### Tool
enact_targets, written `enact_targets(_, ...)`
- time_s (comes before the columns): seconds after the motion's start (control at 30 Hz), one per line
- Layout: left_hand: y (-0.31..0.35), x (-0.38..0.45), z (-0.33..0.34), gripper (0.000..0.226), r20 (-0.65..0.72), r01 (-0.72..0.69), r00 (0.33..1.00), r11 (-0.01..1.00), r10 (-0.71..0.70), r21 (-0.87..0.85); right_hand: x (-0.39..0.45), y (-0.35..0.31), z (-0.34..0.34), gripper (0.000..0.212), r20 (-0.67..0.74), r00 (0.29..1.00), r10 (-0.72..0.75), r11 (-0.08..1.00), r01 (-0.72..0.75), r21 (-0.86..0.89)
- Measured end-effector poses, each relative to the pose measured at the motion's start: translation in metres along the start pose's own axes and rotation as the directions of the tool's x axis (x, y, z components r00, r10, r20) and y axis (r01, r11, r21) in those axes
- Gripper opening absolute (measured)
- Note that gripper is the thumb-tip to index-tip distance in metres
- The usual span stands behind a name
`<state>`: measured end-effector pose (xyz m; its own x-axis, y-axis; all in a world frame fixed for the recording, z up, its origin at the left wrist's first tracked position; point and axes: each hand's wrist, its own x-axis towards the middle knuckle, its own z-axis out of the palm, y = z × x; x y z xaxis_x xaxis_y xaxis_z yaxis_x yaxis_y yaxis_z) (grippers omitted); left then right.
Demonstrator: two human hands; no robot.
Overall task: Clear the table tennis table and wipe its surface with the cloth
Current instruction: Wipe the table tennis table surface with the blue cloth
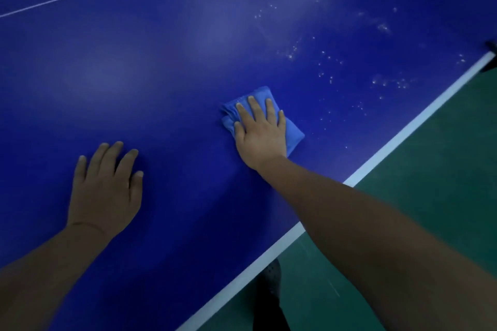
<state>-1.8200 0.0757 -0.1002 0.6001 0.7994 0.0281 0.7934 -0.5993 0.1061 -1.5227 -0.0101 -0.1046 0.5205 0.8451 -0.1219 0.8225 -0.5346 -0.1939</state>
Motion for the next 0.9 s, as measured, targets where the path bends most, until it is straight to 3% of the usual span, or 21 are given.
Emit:
enact_targets(0.07,0.02,-0.018,-0.003,0.057,-0.009,0.121,0.993,0.99,-0.122,-0.071,0.0,0.043,-0.004,0.054,-0.057,0.994,0.088,0.996,-0.088,-0.003)
enact_targets(0.13,0.04,-0.038,-0.002,0.058,0.007,0.197,0.98,0.975,-0.197,-0.106,-0.02,0.11,-0.014,0.054,-0.093,0.953,0.287,0.957,-0.289,-0.01)
enact_targets(0.23,0.063,-0.058,0.002,0.059,0.009,0.272,0.962,0.956,-0.273,-0.11,-0.047,0.189,-0.04,0.053,-0.015,0.868,0.496,0.868,-0.496,0.012)
enact_targets(0.33,0.091,-0.042,0.003,0.056,-0.029,0.308,0.948,0.939,-0.316,-0.155,-0.041,0.169,-0.034,0.055,-0.045,0.819,0.572,0.82,-0.568,0.068)
enact_targets(0.4,0.11,-0.022,0.006,0.052,-0.054,0.335,0.935,0.922,-0.351,-0.193,-0.047,0.114,-0.019,0.054,-0.062,0.907,0.416,0.909,-0.411,0.072)
enact_targets(0.47,0.127,-0.005,0.011,0.048,-0.06,0.395,0.907,0.892,-0.417,-0.222,-0.076,0.064,-0.003,0.053,-0.05,0.998,0.043,0.999,-0.043,0.003)
enact_targets(0.53,0.136,0.006,0.017,0.047,-0.039,0.461,0.875,0.856,-0.482,-0.233,-0.1,0.062,0.004,0.051,0.017,0.974,-0.226,0.974,0.226,-0.023)
enact_targets(0.57,0.138,0.008,0.02,0.047,-0.027,0.48,0.867,0.847,-0.498,-0.227,-0.098,0.082,0.001,0.05,0.024,0.967,-0.254,0.967,0.254,-0.025)
enact_targets(0.67,0.139,0.009,0.022,0.05,-0.012,0.48,0.872,0.86,-0.489,-0.175,-0.065,0.169,-0.016,0.054,-0.066,0.997,-0.046,0.993,0.039,-0.111)
enact_targets(0.77,0.139,0.01,0.021,0.052,0.034,0.466,0.883,0.87,-0.467,-0.158,-0.023,0.229,-0.044,0.059,-0.038,0.959,0.28,0.957,-0.282,-0.06)
enact_targets(0.83,0.14,0.012,0.02,0.054,0.07,0.479,0.878,0.865,-0.473,-0.148,-0.002,0.218,-0.047,0.056,-0.046,0.909,0.415,0.91,-0.414,0.021)
enact_targets(0.9,0.139,0.012,0.021,0.054,0.08,0.482,0.876,0.863,-0.475,-0.151,0.005,0.176,-0.038,0.055,-0.061,0.935,0.349,0.937,-0.349,-0.004)
